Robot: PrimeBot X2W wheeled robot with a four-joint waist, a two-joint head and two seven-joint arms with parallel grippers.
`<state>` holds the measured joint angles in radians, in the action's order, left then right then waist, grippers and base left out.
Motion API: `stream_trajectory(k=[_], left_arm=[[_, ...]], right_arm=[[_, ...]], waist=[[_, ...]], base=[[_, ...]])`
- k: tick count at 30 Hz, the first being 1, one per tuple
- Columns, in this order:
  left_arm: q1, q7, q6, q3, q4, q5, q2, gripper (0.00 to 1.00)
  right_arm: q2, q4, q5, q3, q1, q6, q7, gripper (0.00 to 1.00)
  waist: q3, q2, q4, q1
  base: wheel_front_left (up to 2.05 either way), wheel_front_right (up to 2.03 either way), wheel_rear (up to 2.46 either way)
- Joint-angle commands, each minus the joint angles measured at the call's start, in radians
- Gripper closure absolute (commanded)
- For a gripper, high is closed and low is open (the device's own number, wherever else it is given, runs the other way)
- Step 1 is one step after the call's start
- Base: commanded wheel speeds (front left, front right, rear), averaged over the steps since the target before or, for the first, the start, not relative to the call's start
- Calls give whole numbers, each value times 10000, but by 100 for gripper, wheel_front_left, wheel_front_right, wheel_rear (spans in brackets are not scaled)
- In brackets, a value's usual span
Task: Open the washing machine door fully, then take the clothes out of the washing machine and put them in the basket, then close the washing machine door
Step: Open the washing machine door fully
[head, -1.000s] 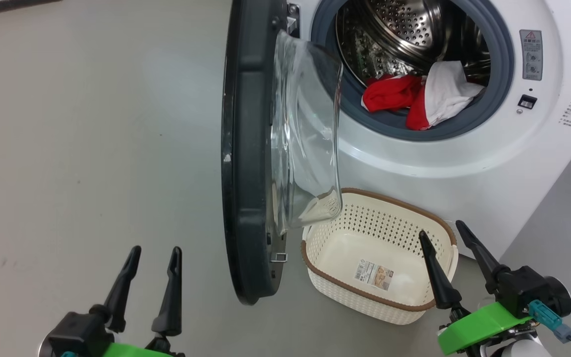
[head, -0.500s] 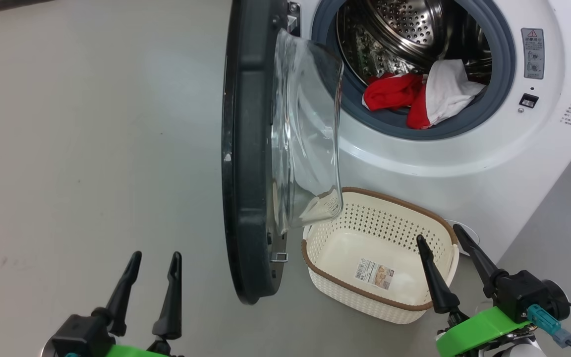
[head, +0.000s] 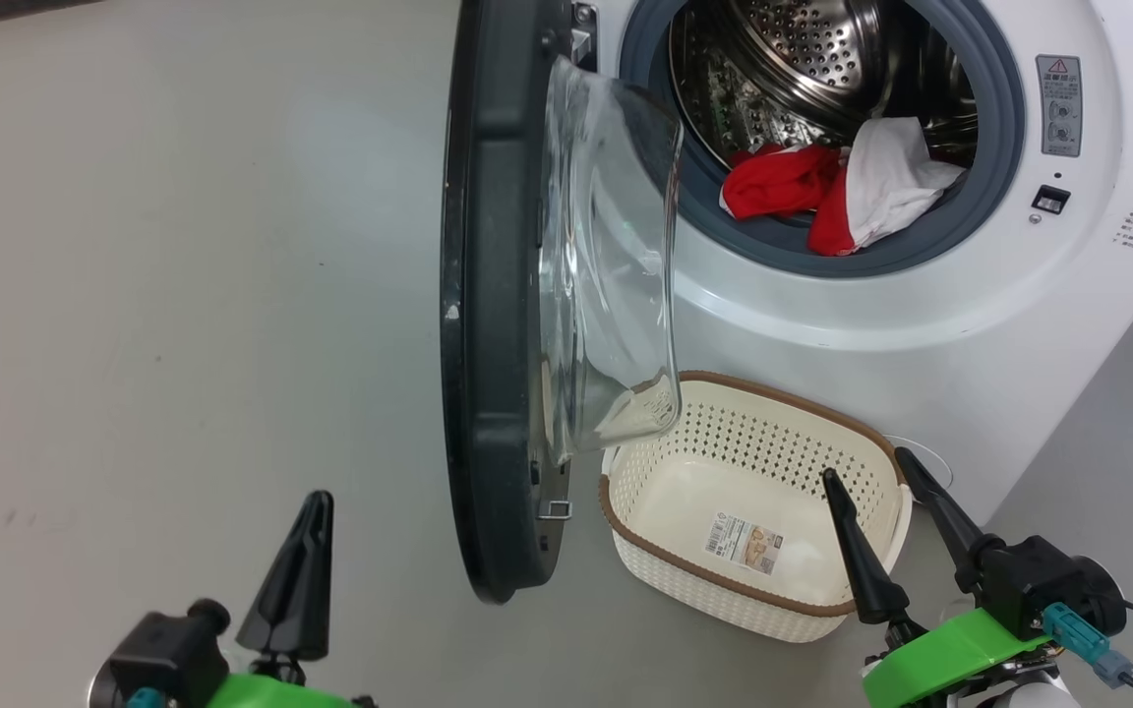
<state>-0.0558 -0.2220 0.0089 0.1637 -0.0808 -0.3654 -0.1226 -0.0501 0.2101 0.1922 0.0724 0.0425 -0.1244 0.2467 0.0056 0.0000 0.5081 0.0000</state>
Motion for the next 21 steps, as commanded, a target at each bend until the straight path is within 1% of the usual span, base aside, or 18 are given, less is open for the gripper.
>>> stream_trajectory(k=[1, 9, 13, 17, 21], left_arm=[[-562, -60, -30, -340, 338, -102, -174, 100], [-1368, -26, 24, -460, 1137, -93, -314, 100], [-1793, 115, 9, -288, 1743, -134, -195, 100], [-2098, 257, -64, 70, 2354, -162, -18, 100], [-2337, 572, -353, 870, 2625, -62, 130, 100]], right_arm=[[-1, -203, 80, 236, 131, -63, 44, 0], [-1, -127, 105, 243, 117, -63, 53, 0], [-1, -109, 117, 236, 113, -63, 55, 0], [-1, -74, 164, 271, 101, -63, 14, 0], [-1, -63, 166, 289, 94, -63, -30, 0]], waist=[[-4, 0, -3, 0], [-69, 0, -27, 0], [-128, 0, -65, 0], [-140, 0, -153, 0], [-128, 0, -196, 0]], base=[[0, 0, 0], [0, 0, 0], [0, 0, 0], [0, 0, 0], [0, 0, 0]])
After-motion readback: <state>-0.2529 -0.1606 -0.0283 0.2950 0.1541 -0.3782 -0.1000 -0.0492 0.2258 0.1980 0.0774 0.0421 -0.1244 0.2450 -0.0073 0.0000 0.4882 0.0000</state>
